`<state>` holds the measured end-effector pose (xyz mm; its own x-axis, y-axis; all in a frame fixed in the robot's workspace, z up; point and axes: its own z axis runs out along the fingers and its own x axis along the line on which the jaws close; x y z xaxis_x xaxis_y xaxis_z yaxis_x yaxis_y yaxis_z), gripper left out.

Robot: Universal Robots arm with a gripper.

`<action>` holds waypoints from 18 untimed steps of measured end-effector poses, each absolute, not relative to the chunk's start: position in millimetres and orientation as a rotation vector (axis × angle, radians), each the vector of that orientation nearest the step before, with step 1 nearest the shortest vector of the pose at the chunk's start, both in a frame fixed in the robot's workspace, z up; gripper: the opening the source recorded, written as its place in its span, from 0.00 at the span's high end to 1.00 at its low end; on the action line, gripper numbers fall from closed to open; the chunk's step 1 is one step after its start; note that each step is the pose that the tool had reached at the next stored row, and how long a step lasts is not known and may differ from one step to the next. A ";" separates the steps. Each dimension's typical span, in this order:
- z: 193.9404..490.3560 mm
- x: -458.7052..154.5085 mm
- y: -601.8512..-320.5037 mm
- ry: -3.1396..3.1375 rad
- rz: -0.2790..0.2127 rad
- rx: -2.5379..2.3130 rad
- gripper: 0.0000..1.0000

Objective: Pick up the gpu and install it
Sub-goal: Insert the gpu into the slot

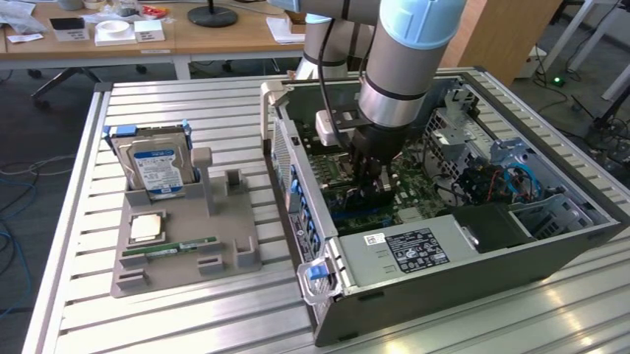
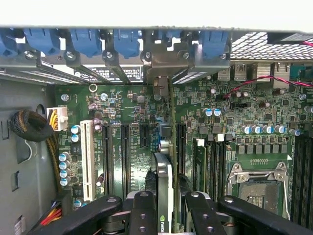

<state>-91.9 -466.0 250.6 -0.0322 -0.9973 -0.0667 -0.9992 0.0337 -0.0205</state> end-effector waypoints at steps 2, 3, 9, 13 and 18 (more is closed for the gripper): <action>250.3 -91.9 -466.1 2.213 0.049 -2.141 0.73; 250.0 -92.1 -466.1 2.213 0.049 -2.141 0.73; 249.8 -92.0 -466.0 2.213 0.049 -2.141 0.73; 249.8 -92.0 -466.0 2.213 0.049 -2.141 0.73; 249.4 -92.0 -466.0 2.213 0.049 -2.141 0.73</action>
<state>-92.0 -466.0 249.4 -0.0323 -0.9973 -0.0666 -0.9992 0.0337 -0.0205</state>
